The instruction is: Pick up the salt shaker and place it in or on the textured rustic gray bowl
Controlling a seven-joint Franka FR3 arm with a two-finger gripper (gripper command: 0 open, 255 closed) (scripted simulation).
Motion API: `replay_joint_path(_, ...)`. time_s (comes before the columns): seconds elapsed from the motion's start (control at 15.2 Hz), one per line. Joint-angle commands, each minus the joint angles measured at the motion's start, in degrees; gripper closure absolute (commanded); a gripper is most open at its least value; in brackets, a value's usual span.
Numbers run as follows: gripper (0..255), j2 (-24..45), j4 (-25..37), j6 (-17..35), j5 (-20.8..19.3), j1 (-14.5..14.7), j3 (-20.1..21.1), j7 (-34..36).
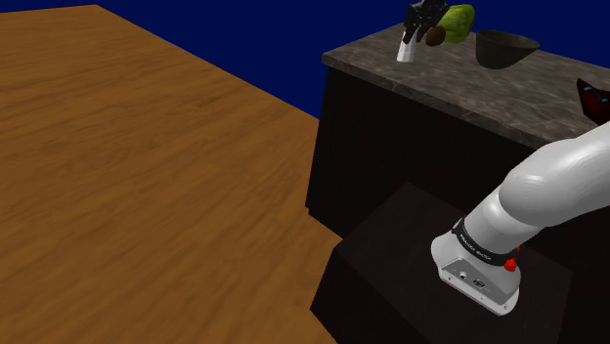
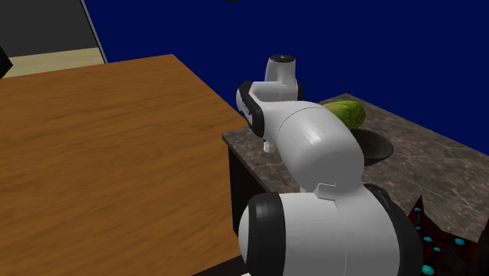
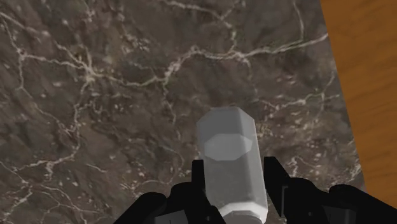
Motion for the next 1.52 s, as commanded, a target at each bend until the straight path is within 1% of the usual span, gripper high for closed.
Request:
replay_joint_path(0.0, 255, 0.09, 1.64, -1.56, 0.08, 0.04, 0.05, -0.07)
replay_joint_path(0.73, 255, 1.13, 11.09, -9.99, 0.57, 0.34, 0.35, -0.35)
replay_joint_path(1.45, 255, 3.77, 22.27, -18.57, 1.26, 0.64, 0.36, -0.86)
